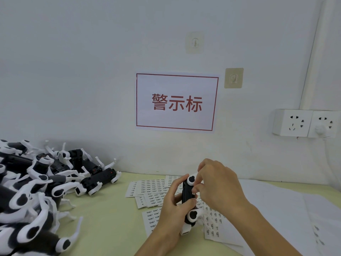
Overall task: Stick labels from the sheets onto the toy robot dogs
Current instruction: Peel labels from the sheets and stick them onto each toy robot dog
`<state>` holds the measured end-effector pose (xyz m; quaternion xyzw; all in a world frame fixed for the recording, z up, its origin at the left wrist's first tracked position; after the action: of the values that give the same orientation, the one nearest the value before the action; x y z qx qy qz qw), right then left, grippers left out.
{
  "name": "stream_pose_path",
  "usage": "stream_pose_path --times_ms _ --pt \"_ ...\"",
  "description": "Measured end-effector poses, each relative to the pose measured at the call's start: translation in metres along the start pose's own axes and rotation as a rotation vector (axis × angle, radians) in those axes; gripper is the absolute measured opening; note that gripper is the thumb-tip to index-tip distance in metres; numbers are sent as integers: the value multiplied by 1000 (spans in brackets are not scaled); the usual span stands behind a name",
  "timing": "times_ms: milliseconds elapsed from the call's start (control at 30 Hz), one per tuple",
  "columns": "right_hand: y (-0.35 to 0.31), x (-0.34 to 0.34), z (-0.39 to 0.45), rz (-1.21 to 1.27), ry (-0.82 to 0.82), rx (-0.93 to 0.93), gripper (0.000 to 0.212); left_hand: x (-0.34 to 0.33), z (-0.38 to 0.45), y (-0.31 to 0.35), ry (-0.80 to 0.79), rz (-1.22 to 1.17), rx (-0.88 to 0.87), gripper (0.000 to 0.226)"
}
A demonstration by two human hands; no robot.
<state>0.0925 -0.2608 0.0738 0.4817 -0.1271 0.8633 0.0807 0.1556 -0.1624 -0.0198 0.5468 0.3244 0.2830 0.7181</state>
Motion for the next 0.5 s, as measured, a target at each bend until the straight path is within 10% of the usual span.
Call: stream_pose_path --times_ms 500 --pt "15 -10 4 357 -93 -114 34 2 6 1 31 -333 44 45"
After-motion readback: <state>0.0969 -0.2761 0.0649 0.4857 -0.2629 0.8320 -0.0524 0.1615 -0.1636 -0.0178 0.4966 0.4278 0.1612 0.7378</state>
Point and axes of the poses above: each hand's wrist, its own z-axis towards the middle knuckle, its own x-axis out of the back of the hand, y = z × x, the point moved 4 cm from there along z, towards the middle knuckle, and after that the axes turned 2 degrees about z, right-handed, at the moved point
